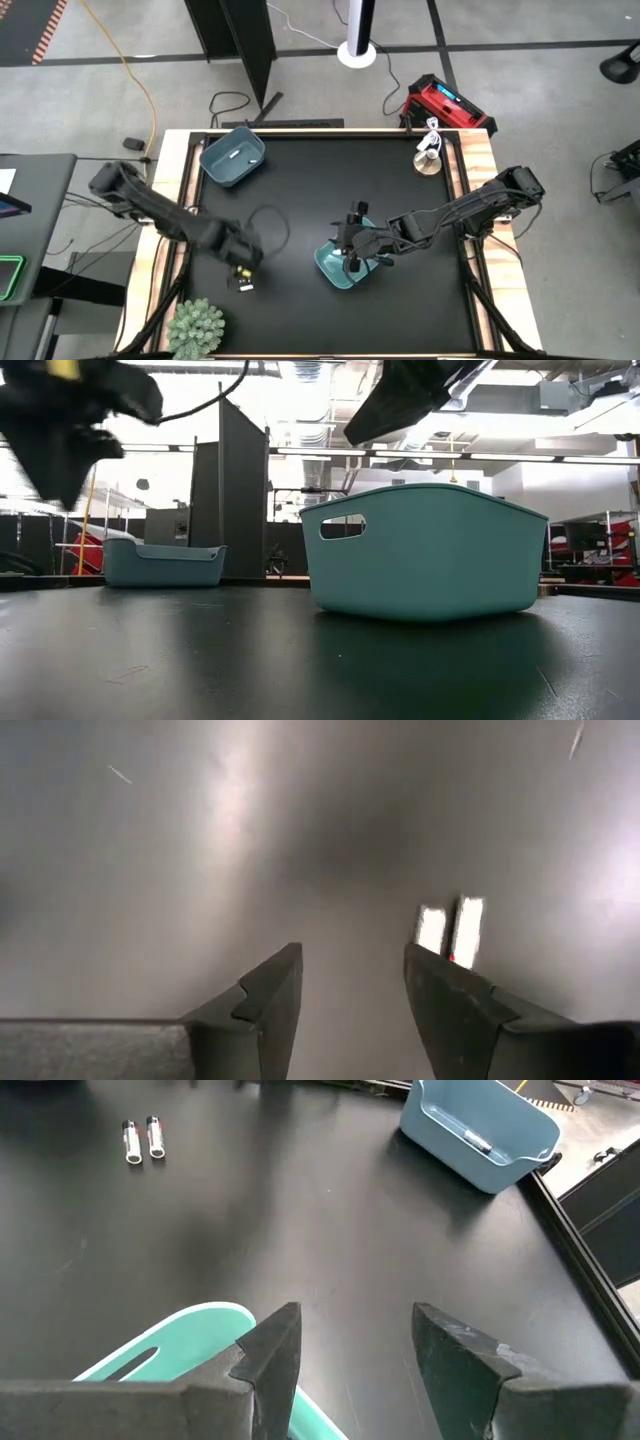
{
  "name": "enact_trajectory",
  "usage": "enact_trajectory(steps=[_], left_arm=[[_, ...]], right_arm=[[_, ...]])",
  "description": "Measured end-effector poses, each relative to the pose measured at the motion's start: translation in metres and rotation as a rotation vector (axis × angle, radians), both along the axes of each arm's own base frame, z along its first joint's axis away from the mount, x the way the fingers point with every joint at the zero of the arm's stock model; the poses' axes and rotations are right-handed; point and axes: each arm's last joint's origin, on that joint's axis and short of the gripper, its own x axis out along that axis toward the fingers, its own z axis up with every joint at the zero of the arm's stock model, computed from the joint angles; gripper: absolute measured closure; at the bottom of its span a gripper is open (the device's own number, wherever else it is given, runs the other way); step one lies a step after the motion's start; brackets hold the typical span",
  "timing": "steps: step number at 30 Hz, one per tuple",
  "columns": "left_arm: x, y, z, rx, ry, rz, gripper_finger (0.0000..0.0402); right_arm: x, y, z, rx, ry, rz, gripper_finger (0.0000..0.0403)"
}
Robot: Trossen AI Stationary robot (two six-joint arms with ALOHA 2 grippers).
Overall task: Sort batteries
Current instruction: Put the silver battery into the blue bin
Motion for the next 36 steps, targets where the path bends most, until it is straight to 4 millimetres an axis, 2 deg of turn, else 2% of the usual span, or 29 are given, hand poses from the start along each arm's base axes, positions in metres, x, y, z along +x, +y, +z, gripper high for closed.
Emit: enact_trajectory(steps=[6, 11, 36], left_arm=[[0.008, -0.038, -0.037, 0.024, 0.112, -0.029, 0.0232], [0.012, -0.05, -0.054, 0.038, 0.14, -0.024, 0.0232], [0.014, -0.058, -0.057, 0.003, 0.116, -0.03, 0.0232]], right_arm=[[0.001, 0.0, 0.001, 0.0, -0.008, 0.002, 0.0196], [0.001, 0.0, 0.001, -0.001, -0.008, 0.003, 0.0196], [0.0, 0.0, 0.001, -0.006, -0.005, 0.007, 0.0196]])
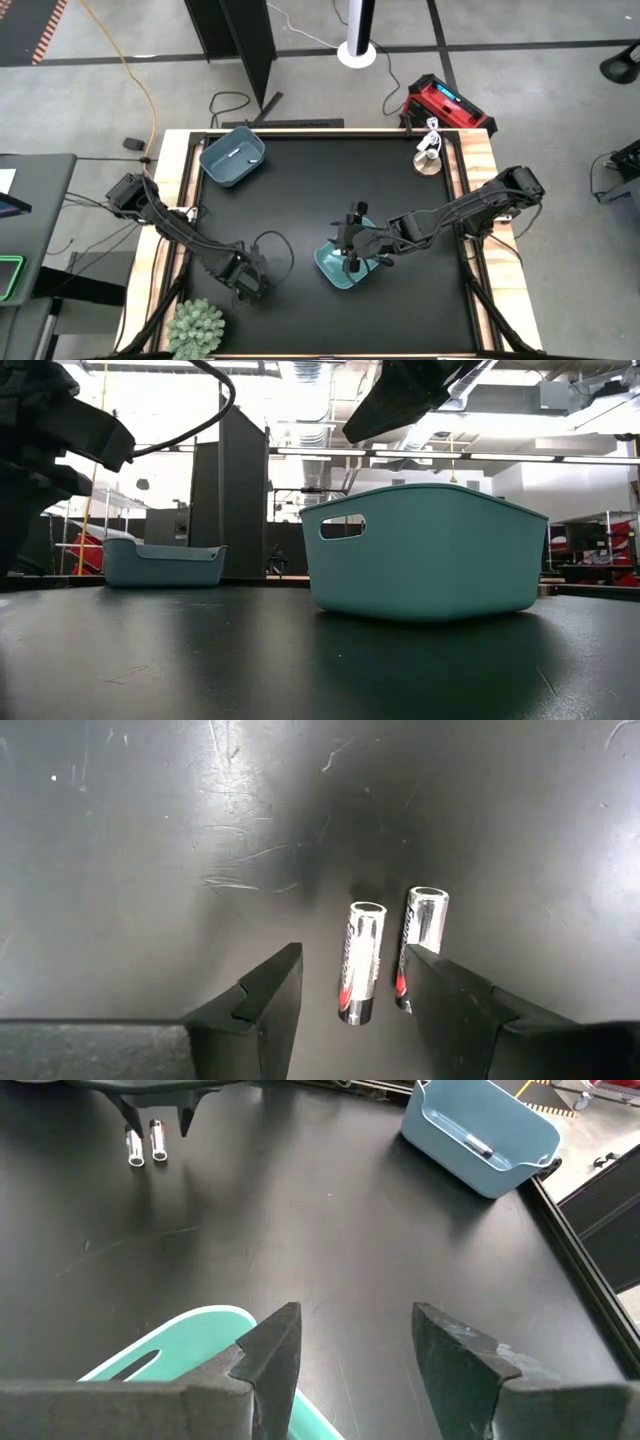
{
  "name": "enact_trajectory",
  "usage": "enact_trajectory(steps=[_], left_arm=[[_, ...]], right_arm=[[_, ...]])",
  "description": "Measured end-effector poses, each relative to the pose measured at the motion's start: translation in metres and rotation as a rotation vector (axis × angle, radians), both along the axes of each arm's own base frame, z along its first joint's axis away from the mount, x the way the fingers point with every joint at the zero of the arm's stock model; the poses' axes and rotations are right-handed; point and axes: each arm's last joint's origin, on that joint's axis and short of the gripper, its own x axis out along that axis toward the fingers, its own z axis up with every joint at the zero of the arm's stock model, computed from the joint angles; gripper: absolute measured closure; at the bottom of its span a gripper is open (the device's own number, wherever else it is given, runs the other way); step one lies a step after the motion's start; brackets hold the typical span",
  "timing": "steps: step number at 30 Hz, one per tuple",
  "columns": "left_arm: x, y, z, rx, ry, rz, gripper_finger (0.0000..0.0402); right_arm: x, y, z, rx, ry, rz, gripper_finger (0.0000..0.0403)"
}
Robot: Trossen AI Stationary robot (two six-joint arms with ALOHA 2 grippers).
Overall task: Sort batteries
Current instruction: Put the silver battery into the blue bin
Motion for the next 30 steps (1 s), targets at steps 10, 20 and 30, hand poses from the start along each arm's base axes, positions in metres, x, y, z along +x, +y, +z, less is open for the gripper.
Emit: enact_trajectory(steps=[10, 20, 30], left_arm=[[-0.009, 0.005, -0.014, 0.023, 0.039, 0.037, 0.0232], [-0.015, 0.01, -0.029, 0.013, 0.023, 0.042, 0.0251], [-0.013, 0.019, -0.035, 0.01, 0.028, 0.026, 0.0367]], right_arm=[[0.0, 0.0, 0.0, 0.0, 0.0, 0.0, 0.0196], [0.0, 0.0, 0.0, 0.001, 0.0, 0.0, 0.0196], [0.0, 0.0, 0.0, 0.001, 0.0, 0.0, 0.0196]])
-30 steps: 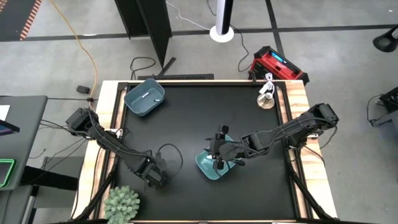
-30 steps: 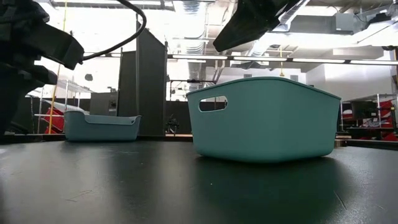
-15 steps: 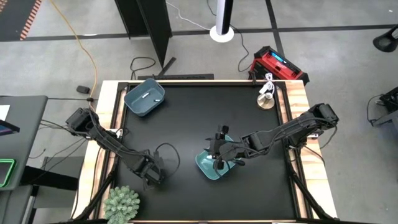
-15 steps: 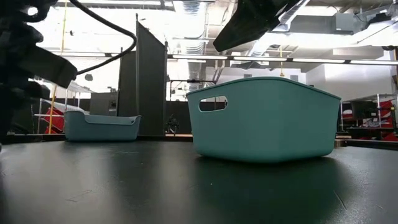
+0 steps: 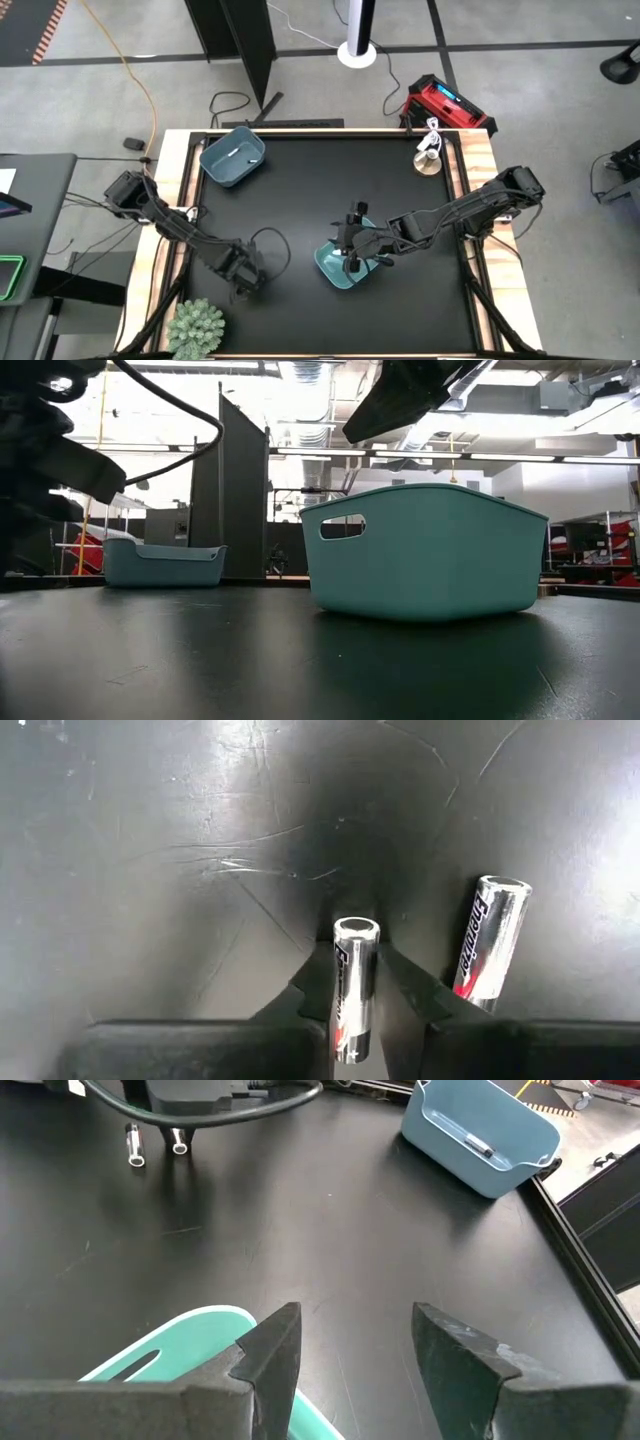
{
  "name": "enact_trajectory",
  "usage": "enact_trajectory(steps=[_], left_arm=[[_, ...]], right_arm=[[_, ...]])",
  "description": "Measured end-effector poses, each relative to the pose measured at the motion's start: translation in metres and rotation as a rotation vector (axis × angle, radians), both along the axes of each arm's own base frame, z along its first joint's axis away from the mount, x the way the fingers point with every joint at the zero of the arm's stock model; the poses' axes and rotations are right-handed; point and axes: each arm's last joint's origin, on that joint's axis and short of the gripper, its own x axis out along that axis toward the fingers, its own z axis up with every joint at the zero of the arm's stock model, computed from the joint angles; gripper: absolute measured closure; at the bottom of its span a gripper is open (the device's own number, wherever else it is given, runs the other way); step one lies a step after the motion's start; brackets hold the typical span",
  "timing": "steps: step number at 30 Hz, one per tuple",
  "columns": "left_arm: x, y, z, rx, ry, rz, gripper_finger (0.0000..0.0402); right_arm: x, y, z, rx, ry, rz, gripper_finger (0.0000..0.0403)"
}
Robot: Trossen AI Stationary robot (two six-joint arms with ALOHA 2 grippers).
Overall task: Sort batteries
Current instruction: Put the silver battery into the blue bin
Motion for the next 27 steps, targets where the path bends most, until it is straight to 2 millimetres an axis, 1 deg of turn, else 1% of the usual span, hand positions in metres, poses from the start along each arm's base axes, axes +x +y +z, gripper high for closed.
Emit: enact_trajectory(steps=[3, 6, 8, 12, 16, 18, 21, 25, 27], left_arm=[[0.003, 0.002, 0.001, -0.016, 0.009, -0.011, 0.0367], [0.009, 0.004, 0.009, -0.016, 0.014, -0.021, 0.0367], [0.012, 0.008, 0.013, 0.019, 0.017, -0.032, 0.0367], [0.022, 0.017, 0.025, 0.061, 0.007, -0.03, 0.0367], [0.032, 0.033, 0.039, 0.139, 0.012, -0.016, 0.0367], [0.041, 0.042, 0.05, 0.196, -0.018, -0.009, 0.0367], [0.052, 0.062, 0.07, 0.305, -0.027, 0.004, 0.0367], [0.069, 0.096, 0.099, 0.433, -0.07, 0.034, 0.0367], [0.072, 0.117, 0.111, 0.474, -0.066, 0.051, 0.0367]], right_arm=[[0.0, 0.0, 0.0, 0.0, 0.0, 0.0, 0.0196], [0.0, 0.0, 0.0, 0.0, 0.0, 0.0, 0.0196], [0.0, 0.0, 0.0, 0.0, -0.001, 0.0, 0.0196], [0.0, 0.0, 0.0, 0.0, 0.0, 0.0, 0.0196], [0.0, 0.0, 0.0, -0.002, 0.001, 0.001, 0.0196], [0.0, 0.0, 0.0, -0.004, 0.001, 0.003, 0.0196], [0.0, 0.0, 0.0, -0.004, 0.001, 0.003, 0.0196], [0.0, 0.0, 0.0, -0.004, 0.001, 0.003, 0.0196], [0.0, 0.0, 0.0, -0.005, 0.001, 0.004, 0.0196]])
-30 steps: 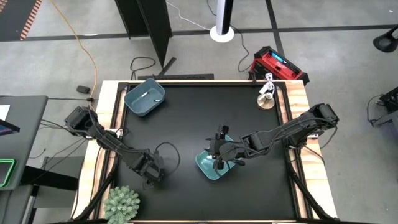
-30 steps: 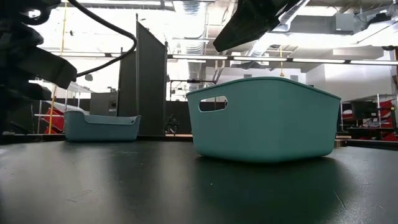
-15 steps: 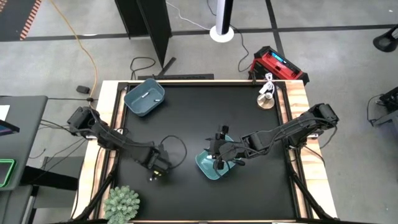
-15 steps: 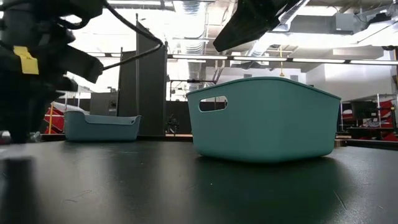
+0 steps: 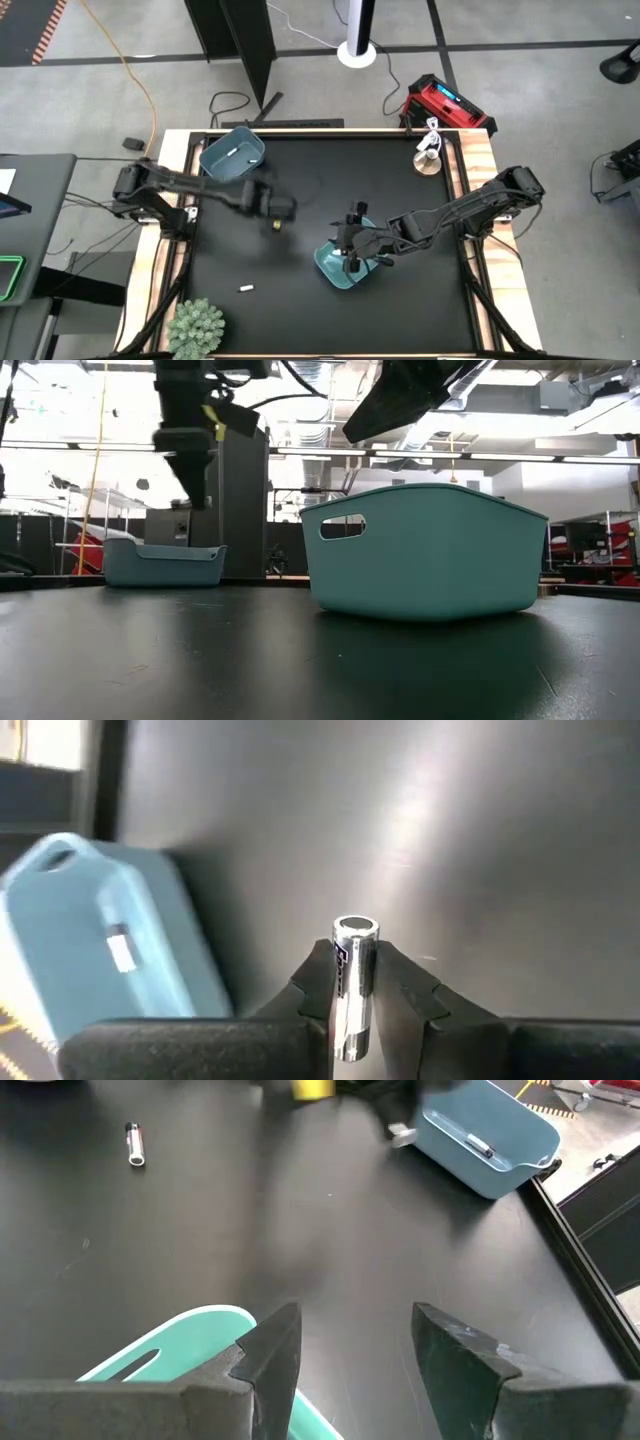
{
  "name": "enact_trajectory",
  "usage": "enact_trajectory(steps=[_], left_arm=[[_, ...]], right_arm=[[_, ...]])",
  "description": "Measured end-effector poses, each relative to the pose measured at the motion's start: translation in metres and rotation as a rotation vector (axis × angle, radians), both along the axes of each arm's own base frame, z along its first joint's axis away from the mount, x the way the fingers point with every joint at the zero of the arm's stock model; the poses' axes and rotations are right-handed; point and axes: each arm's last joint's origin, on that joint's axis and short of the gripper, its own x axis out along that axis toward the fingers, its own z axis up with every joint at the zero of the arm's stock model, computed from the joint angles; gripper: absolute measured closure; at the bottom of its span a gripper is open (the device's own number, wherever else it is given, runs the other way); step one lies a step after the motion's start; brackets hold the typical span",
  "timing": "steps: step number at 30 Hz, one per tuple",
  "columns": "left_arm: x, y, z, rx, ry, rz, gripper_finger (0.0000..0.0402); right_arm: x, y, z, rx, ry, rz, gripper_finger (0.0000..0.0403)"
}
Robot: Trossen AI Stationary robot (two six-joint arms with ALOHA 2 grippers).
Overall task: Sort batteries
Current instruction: Put the silver battery into the blue bin
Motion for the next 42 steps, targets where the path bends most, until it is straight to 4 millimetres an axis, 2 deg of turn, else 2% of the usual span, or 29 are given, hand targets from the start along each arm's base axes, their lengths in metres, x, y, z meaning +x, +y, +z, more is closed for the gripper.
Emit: enact_trajectory(steps=[4, 8, 12, 16, 20, 23, 29, 33, 38, 42], left_arm=[[-0.005, 0.05, 0.02, 0.025, -0.03, 0.076, 0.0367], [-0.029, 0.105, 0.034, 0.019, -0.035, 0.2, 0.0367], [-0.055, 0.151, 0.041, -0.063, -0.09, 0.302, 0.0367], [-0.074, 0.18, 0.042, -0.11, -0.118, 0.35, 0.0367], [-0.086, 0.197, 0.036, -0.117, -0.133, 0.393, 0.0367], [-0.095, 0.203, 0.03, -0.133, -0.125, 0.45, 0.035], [-0.102, 0.206, 0.022, -0.095, -0.073, 0.507, 0.024], [-0.1, 0.201, 0.021, -0.106, -0.039, 0.46, 0.0194], [-0.096, 0.176, 0.029, -0.127, -0.018, 0.401, 0.0184], [-0.09, 0.14, 0.044, -0.174, -0.083, 0.307, 0.0192]], right_arm=[[0.0, 0.001, 0.0, -0.006, 0.002, 0.006, 0.0196], [0.0, 0.001, 0.0, -0.007, 0.002, 0.008, 0.0196], [0.0, 0.001, 0.0, -0.01, 0.002, 0.011, 0.0196], [0.0, 0.001, 0.0, -0.011, 0.003, 0.012, 0.0196], [0.0, 0.001, 0.0, -0.013, 0.004, 0.014, 0.0196], [0.0, 0.001, 0.0, -0.013, 0.003, 0.014, 0.0196], [0.001, 0.002, 0.001, -0.009, -0.011, 0.014, 0.0196], [0.001, 0.002, 0.002, -0.008, -0.015, 0.014, 0.0196], [0.001, 0.002, 0.002, -0.007, -0.015, 0.014, 0.0196], [0.001, 0.002, 0.002, -0.007, -0.016, 0.014, 0.0196]])
